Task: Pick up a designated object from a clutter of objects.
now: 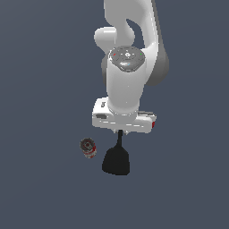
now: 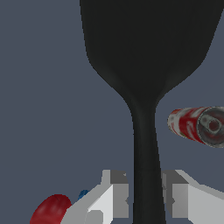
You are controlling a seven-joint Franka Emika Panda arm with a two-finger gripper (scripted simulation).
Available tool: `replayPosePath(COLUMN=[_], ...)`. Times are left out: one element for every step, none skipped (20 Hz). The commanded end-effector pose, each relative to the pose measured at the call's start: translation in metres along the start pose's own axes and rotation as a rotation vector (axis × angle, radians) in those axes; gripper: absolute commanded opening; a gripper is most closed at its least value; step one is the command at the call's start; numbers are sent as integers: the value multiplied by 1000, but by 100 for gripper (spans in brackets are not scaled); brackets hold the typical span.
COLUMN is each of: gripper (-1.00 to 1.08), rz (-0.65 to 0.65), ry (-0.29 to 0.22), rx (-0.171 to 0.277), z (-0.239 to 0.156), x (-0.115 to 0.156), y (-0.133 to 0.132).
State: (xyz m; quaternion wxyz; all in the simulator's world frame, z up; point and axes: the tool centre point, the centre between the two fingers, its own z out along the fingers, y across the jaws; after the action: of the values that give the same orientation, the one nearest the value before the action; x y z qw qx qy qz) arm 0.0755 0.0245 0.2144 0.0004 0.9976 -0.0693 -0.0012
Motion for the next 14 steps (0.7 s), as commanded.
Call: replayPosePath(gripper=[-100, -100, -100, -100, -100, -100, -100, -100, -100, -100, -100, -100, -100, -100], rz=[0, 0, 0, 0, 0, 0, 0, 0, 0, 0, 0, 0, 0, 0], ry=[2, 2, 2, 2, 2, 2, 2, 2, 2, 2, 2, 2, 2, 2], rx=[0, 0, 0, -1, -1, -1, -1, -1, -1, -1, -1, -1, -1, -1], z=[-27, -37, -48, -59, -70, -81, -92, -103, -114, -124, -134, -144, -153, -162], x=[-12, -17, -23, -28, -33, -38, -43, -48, -53, -57, -62, -66, -70, -74], y=[-7, -10, -13, -16, -19, -22, -25, -28, -31, -34, -37, -40, -42, -45])
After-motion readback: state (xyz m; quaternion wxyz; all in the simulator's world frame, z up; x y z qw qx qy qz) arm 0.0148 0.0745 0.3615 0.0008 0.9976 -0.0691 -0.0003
